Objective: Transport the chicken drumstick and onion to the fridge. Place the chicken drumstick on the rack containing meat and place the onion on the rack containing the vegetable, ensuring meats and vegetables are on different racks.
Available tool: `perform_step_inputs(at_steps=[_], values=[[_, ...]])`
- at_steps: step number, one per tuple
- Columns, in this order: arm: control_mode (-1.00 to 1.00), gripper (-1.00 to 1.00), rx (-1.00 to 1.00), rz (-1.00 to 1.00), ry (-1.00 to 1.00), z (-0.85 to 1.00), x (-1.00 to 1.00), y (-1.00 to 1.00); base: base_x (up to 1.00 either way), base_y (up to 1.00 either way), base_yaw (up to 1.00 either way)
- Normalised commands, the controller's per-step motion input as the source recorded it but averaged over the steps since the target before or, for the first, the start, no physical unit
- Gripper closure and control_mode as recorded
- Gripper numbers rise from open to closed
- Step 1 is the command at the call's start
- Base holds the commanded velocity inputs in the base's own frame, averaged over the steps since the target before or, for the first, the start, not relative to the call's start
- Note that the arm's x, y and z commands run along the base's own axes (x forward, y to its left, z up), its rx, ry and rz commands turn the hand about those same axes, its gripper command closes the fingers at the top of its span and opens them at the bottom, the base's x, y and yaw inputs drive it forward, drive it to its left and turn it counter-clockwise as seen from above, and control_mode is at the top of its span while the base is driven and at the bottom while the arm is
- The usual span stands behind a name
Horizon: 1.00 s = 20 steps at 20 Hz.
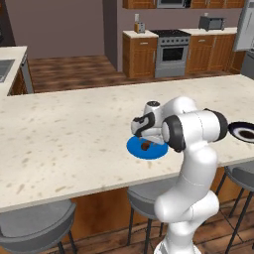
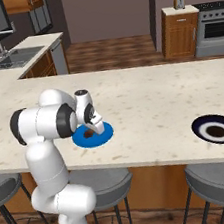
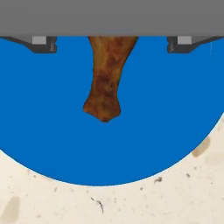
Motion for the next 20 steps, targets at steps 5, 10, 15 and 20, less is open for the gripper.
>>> perform_step_inputs(at_steps=[5,10,15,20], values=[[-1.00,-1.00,0.02,-0.01,0.02,-0.06,-0.20,0.01,0.00,0.00,0.00],[-1.00,-1.00,0.00,-0.01,0.00,-0.19,-0.16,0.02,0.00,0.00,0.00],[-1.00,-1.00,0.00,-0.02,0.00,-0.31,0.00,0.15,0.00,0.00,0.00],[-1.00,1.00,0.00,-0.03,0.00,-0.41,0.00,0.21,0.00,0.00,0.00]])
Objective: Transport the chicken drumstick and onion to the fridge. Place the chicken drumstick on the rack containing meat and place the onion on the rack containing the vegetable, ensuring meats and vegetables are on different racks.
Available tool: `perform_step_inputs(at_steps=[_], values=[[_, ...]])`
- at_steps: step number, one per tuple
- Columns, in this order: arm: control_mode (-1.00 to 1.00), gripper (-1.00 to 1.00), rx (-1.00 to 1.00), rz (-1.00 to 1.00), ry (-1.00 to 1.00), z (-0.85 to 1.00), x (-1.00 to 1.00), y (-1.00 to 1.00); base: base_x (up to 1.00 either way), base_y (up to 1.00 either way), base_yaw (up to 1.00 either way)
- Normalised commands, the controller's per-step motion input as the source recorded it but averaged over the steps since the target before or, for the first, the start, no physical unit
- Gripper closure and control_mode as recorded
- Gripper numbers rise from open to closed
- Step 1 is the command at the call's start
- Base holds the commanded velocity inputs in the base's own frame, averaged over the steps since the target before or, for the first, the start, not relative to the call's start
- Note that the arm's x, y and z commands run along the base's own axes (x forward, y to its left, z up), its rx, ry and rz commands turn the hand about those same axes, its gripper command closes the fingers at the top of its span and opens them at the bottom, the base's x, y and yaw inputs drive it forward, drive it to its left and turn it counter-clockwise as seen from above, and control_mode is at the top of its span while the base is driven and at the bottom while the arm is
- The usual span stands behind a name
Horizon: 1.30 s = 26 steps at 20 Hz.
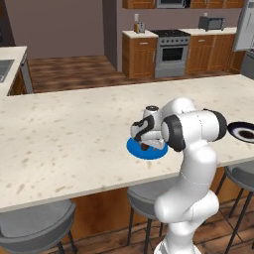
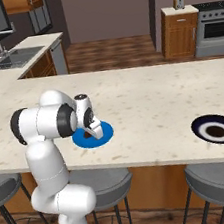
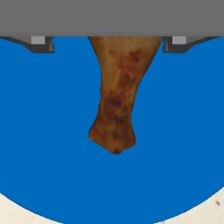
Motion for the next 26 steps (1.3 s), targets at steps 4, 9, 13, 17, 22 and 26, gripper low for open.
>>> perform_step_inputs(at_steps=[4,9,13,17,22,26], values=[[-1.00,1.00,0.00,-0.04,0.00,-0.39,0.00,0.15,0.00,0.00,0.00],[-1.00,1.00,0.00,-0.02,0.00,-0.37,0.00,0.19,0.00,0.00,0.00],[-1.00,1.00,0.01,-0.03,0.04,-0.26,0.00,0.13,0.00,0.00,0.00],[-1.00,1.00,0.00,-0.04,0.02,-0.21,0.00,0.11,0.00,0.00,0.00],[-1.00,1.00,0.00,0.00,0.00,0.00,-0.06,0.00,0.00,0.00,0.00],[-1.00,1.00,0.00,0.00,0.00,0.25,-0.24,0.00,0.00,0.00,0.00]])
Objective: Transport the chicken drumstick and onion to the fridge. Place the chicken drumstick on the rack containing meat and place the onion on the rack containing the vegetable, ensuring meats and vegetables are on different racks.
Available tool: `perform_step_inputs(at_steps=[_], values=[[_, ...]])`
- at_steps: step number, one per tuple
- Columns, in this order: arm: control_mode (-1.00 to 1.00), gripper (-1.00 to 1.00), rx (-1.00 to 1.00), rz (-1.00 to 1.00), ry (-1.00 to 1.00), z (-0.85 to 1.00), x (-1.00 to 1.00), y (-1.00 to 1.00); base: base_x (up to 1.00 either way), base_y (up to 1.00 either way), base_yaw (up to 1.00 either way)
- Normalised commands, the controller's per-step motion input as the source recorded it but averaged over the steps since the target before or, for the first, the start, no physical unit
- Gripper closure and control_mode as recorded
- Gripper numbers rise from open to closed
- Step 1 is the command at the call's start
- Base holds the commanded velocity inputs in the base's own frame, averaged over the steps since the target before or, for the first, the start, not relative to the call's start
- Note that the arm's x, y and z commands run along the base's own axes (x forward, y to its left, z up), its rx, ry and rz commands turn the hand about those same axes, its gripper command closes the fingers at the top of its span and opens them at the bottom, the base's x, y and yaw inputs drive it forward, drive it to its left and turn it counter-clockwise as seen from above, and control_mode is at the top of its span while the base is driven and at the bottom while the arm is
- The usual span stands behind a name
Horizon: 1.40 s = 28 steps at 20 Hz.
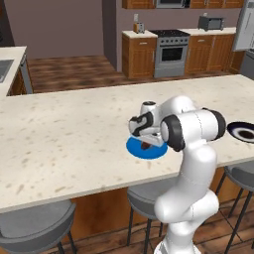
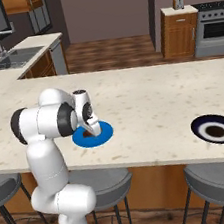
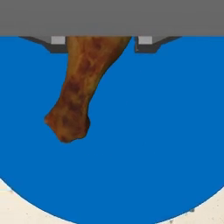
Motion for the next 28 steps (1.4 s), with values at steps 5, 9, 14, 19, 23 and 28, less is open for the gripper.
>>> perform_step_inputs(at_steps=[5,9,14,19,23,28], values=[[-1.00,1.00,-0.01,0.01,0.00,0.90,-0.39,0.00,0.00,0.00,0.00],[-1.00,1.00,0.00,0.03,0.00,1.00,-0.50,-0.06,0.00,0.00,0.00],[-1.00,1.00,0.01,0.12,-0.15,0.72,-0.91,-0.06,0.00,0.00,0.00],[-1.00,1.00,0.02,0.18,-0.42,0.73,-1.00,-0.04,0.00,0.00,0.00],[-1.00,1.00,0.06,0.14,-0.33,0.91,-0.94,-0.06,0.00,0.00,0.00],[-1.00,1.00,0.12,0.08,-0.25,0.90,-0.82,-0.01,0.00,0.00,0.00]])
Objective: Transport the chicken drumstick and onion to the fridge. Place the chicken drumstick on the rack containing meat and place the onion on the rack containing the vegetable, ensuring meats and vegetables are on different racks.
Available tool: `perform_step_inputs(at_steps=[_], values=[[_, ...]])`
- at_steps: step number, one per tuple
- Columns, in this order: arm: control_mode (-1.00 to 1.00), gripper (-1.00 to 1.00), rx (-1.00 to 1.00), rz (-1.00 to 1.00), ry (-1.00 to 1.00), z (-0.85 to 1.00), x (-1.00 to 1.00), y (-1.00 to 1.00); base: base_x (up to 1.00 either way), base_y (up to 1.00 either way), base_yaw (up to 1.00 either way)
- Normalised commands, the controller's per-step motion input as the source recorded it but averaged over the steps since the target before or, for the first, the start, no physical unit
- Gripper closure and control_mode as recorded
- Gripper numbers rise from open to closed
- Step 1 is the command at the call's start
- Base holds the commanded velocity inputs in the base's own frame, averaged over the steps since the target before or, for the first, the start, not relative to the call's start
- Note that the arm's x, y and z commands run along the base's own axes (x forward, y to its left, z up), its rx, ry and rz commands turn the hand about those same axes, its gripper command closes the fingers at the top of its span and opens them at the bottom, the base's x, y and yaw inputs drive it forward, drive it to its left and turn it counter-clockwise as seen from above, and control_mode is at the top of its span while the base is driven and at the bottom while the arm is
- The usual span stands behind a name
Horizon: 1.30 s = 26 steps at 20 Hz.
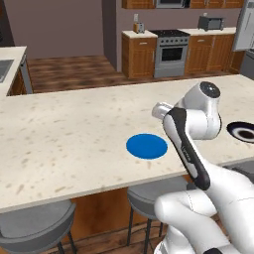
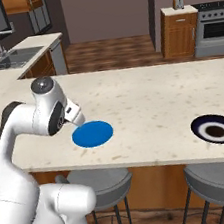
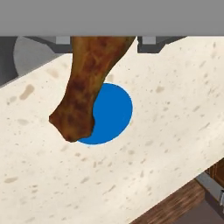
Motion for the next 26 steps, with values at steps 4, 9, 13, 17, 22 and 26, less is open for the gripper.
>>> perform_step_inputs(at_steps=[4,9,13,17,22,26], values=[[-1.00,1.00,0.02,0.02,-0.22,0.82,-0.89,-0.06,0.00,0.00,0.00],[-1.00,1.00,0.02,0.00,-0.08,0.89,-0.83,-0.01,0.00,0.00,0.00],[-1.00,1.00,0.02,0.01,-0.02,0.87,-0.93,0.00,0.00,0.00,0.00],[-1.00,1.00,0.03,0.00,-0.12,0.89,-0.95,0.00,0.00,0.00,0.00],[1.00,1.00,0.05,0.00,-0.04,0.72,-0.80,-0.01,-0.18,-0.03,0.00],[1.00,1.00,0.00,0.00,0.00,0.00,0.00,0.00,-0.60,-0.38,0.00]])
